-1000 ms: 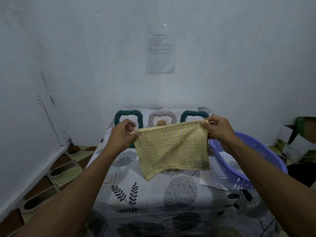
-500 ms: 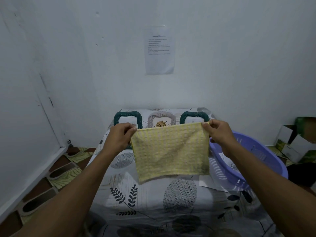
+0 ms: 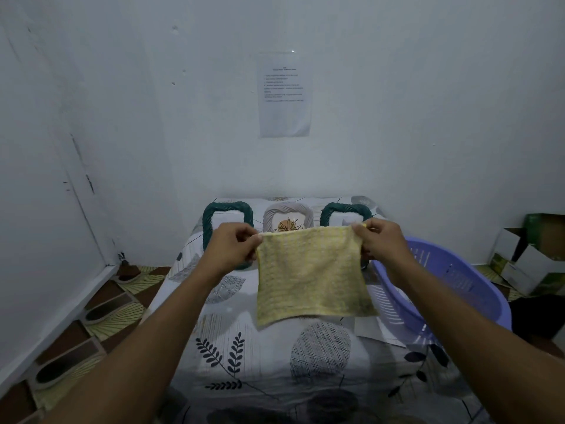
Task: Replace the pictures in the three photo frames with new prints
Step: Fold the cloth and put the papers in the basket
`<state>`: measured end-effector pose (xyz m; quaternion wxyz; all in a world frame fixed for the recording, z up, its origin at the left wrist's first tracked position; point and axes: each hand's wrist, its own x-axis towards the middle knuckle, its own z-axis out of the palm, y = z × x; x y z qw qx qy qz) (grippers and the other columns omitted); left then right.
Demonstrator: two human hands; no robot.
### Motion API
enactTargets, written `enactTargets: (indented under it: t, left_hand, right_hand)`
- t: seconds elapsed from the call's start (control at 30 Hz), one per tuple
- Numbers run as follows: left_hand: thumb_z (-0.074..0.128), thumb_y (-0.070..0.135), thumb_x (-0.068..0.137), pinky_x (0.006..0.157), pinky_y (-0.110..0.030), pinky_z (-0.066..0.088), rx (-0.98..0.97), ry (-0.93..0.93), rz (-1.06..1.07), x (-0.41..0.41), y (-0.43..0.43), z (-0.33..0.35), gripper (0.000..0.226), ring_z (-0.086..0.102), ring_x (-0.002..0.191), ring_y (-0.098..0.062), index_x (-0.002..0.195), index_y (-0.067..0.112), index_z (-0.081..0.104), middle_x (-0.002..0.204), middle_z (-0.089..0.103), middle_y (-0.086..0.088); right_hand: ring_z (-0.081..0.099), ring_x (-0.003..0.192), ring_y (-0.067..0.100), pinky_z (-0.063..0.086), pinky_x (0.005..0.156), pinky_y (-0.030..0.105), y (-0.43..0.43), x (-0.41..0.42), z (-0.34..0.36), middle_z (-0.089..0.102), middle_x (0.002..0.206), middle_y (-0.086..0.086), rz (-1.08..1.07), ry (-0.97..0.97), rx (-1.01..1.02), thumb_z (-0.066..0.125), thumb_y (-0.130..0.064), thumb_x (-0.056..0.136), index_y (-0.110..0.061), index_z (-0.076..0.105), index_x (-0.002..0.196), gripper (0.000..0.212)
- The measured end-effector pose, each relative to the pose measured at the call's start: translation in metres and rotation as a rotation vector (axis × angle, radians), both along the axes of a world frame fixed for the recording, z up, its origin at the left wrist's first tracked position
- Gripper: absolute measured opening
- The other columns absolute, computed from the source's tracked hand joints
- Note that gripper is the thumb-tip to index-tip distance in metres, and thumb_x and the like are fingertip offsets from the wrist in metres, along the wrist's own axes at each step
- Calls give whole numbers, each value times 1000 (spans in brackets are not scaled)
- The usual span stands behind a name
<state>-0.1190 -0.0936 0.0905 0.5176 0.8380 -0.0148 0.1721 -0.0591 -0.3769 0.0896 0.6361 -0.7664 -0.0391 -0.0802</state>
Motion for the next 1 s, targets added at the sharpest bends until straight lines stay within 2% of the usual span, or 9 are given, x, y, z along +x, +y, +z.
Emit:
enactTargets:
  t: [0.07,0.17,0.27,0.43,0.53,0.7,0.83,0.93,1.0]
  left_hand:
    - [64,11,90,50,-27,52,-114,21,9,2,-15,3,12,60,51,-17,82,3,68,64,66,-14]
    - [64,16,90,46,-22,49,-221,42,-38,3,-35,4,16,59,50,-13,79,5,68,61,64,-8]
    - [63,17,91,50,-22,49,-218,42,-137,2,-49,0,17,59,54,-12,76,11,69,64,65,-5]
    - [62,19,92,64,-29,56,-273,25,-186,1,-51,-5,15,64,68,-19,82,15,73,76,69,-8]
    - [68,19,88,78,-40,59,-384,64,-288,-2,-46,-8,12,69,87,-31,95,13,75,93,72,-16]
    - [76,8,79,78,-31,57,-254,13,-255,-2,-45,-16,17,65,86,-20,94,15,72,90,71,-10]
    - [72,9,82,80,-38,54,-296,46,-241,-4,-39,-14,7,63,87,-24,84,14,69,88,68,-11]
    - [76,16,75,76,-35,55,-304,61,-325,-7,-31,-8,12,63,82,-17,81,12,67,82,67,-3]
    - [76,20,74,67,-25,55,-280,61,-350,-9,-26,-3,18,63,77,-11,83,9,65,78,67,2]
  right_hand:
    - [49,37,8,41,41,21,19,-8,2,56,50,-5,84,27,24,64,-20,91,-13,58,67,26]
    - [53,39,9,44,42,22,46,-22,2,57,48,-6,252,99,67,63,-20,93,-12,60,72,23]
    - [67,56,18,49,49,24,65,-34,-1,70,64,3,397,91,22,59,-23,95,-8,66,81,21]
    - [67,67,22,52,60,29,72,-38,-3,70,73,8,417,85,60,49,-24,99,-3,69,89,31]
    - [67,73,24,51,66,33,69,-36,-3,70,80,13,438,92,76,41,-8,97,-1,69,92,29]
    - [69,76,21,50,65,30,65,-36,-4,70,83,11,496,37,-10,36,20,82,-10,70,94,47]
    - [62,86,19,49,61,19,54,-31,-12,63,98,4,278,-207,-320,56,5,86,-18,59,100,28]
    - [52,103,15,46,76,22,43,-23,-14,54,119,-4,366,-202,-530,74,-15,82,-23,52,124,49]
    - [56,94,15,47,72,23,39,-18,-12,62,103,-3,439,-180,-569,73,-19,83,-21,61,108,28]
